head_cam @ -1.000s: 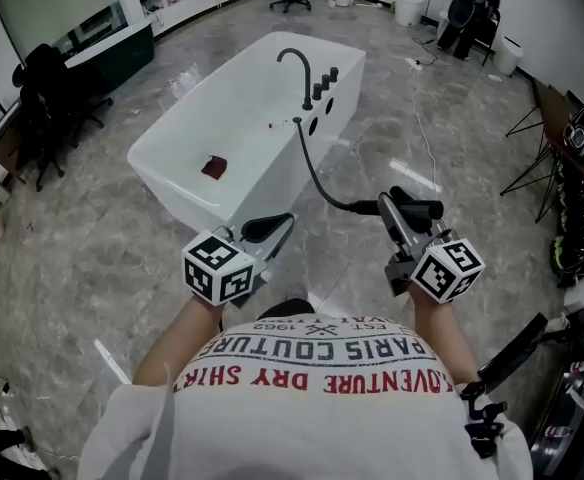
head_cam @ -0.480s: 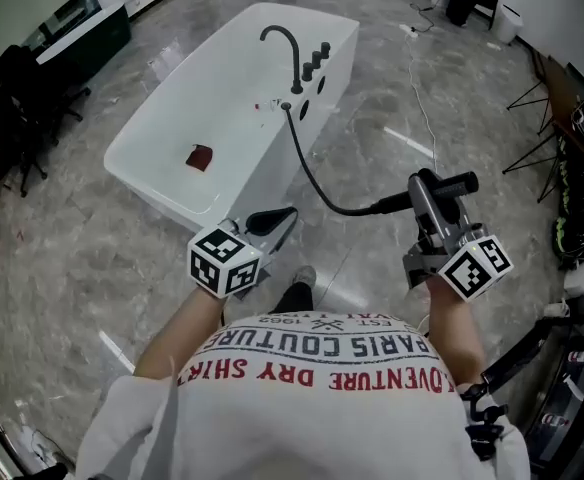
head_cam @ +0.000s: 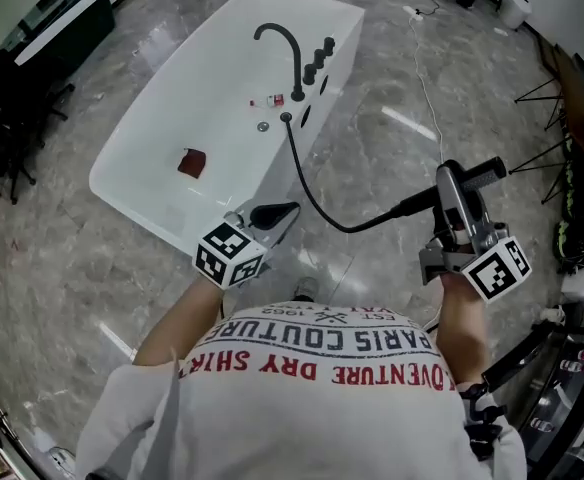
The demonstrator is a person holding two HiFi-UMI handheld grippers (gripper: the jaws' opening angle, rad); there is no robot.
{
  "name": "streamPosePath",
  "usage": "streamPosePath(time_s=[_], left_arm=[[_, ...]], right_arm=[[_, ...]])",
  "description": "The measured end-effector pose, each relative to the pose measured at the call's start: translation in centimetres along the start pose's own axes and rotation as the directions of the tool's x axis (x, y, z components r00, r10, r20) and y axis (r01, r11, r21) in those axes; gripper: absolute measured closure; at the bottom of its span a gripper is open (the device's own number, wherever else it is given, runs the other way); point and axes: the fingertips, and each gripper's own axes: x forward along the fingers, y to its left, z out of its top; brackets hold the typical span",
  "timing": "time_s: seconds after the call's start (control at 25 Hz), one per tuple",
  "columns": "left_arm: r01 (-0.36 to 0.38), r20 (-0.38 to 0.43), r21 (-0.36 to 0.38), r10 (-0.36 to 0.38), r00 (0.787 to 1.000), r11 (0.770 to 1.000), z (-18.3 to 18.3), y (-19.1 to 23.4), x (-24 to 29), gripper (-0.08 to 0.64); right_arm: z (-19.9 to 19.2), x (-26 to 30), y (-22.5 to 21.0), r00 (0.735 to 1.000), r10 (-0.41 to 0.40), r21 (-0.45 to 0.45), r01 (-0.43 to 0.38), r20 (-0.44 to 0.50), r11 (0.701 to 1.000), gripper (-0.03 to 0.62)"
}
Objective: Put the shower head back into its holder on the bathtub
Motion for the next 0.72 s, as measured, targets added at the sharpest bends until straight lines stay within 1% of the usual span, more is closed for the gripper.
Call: streamPosePath(time_s=[0.16,0.24,0.36,0.48,0.6,0.64,0.72], left_arm=[[0.003,-0.056,0.059,0.000,0.998,0.998,-1.3,4.5,2.3,0.557],[0.025,-0.082,0.063,-0.020,0.996,0.998,-2.2,5.9,3.6,0.557],[0.077,-0.124,0.061,-0.069,0.990,0.995,-3.4,7.4,5.8,0.557],[0.131,-0.158,0.068,-0.119,0.980,0.989,-4.3,7.6,7.7,0.557],[0.174,-0.203,0.072,-0.157,0.967,0.982,-5.5,7.6,9.5,0.555],[0.189,-0.225,0.069,-0.169,0.960,0.980,-6.1,7.7,10.3,0.519],[0.215,-0.272,0.073,-0.188,0.944,0.974,-7.4,8.0,12.1,0.483]], right_arm=[[2.1,4.5,-0.8,0.999,0.029,-0.032,-0.028,0.028,0.999,0.474],[2.6,6.1,-1.3,0.999,0.027,-0.041,-0.026,0.030,0.999,0.474],[3.3,8.6,-1.7,0.998,0.058,-0.044,-0.056,0.032,0.997,0.476],[3.9,10.3,-1.9,0.996,0.087,-0.046,-0.085,0.038,0.995,0.476],[4.3,11.4,-2.9,0.995,0.090,-0.024,-0.089,0.044,0.996,0.476],[4.6,11.7,-3.4,0.995,0.090,-0.015,-0.090,0.044,0.996,0.476],[5.2,12.5,-4.6,0.995,0.092,-0.010,-0.092,0.042,0.996,0.477]])
